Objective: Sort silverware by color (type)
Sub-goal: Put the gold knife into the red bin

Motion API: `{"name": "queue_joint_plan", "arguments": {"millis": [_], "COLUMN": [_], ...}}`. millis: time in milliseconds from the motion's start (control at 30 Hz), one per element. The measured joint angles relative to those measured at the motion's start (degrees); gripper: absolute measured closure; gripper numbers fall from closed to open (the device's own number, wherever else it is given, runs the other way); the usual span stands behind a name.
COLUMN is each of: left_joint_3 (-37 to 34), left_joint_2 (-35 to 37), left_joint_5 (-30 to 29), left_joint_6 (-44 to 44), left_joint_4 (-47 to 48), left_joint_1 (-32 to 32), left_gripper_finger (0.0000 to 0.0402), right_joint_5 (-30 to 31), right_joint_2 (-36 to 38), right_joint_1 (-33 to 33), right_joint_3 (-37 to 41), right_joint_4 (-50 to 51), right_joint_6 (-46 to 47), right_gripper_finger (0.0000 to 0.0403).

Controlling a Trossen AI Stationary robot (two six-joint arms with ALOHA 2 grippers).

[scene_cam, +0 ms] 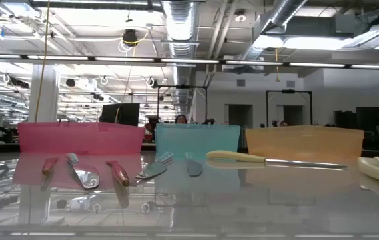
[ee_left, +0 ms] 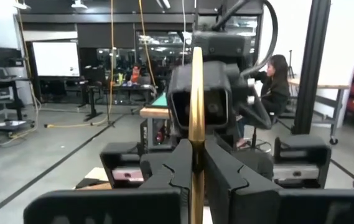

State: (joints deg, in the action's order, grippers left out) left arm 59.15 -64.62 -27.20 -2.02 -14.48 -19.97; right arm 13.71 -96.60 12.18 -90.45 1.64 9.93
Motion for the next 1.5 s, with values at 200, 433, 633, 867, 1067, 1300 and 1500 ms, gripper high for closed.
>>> {"name": "queue_joint_plan", "arguments": {"millis": [200, 433, 633, 867, 1067, 1300, 1500], "left_joint_3": [-0.2, -0.2, -0.2, -0.2, -0.2, -0.2, -0.2], "left_joint_2": [0.0, 0.0, 0.3, 4.2, 10.2, 17.1, 22.1], "left_joint_5": [1.2, 1.3, 0.9, -1.4, -10.1, -14.0, -15.1], "left_joint_6": [0.2, 0.7, 1.1, 3.4, 9.9, 12.8, 12.0], "left_joint_4": [-0.5, -0.4, 1.3, 6.9, 19.8, 28.4, 31.1], "left_joint_1": [1.2, 2.2, 2.1, 2.0, 2.1, 2.1, 2.1], "left_gripper_finger": [0.0397, 0.0397, 0.0396, 0.0355, 0.0325, 0.0323, 0.0322], "right_joint_5": [-0.2, -0.1, 1.0, 1.6, 1.9, 1.4, -4.6], "right_joint_2": [0.0, 0.0, 0.0, -0.1, -0.5, -5.1, -12.3], "right_joint_1": [-0.7, -1.2, -1.5, -3.0, -6.3, -11.7, -16.8], "right_joint_3": [0.0, 0.0, 0.0, 0.0, 0.0, -0.1, -3.2], "right_joint_4": [-1.0, -0.8, -0.5, -0.9, -1.0, -3.5, -4.2], "right_joint_6": [-1.3, -1.6, 0.2, 1.9, 4.1, 7.3, 11.8], "right_gripper_finger": [0.0271, 0.0385, 0.0386, 0.0386, 0.0386, 0.0386, 0.0386]}}
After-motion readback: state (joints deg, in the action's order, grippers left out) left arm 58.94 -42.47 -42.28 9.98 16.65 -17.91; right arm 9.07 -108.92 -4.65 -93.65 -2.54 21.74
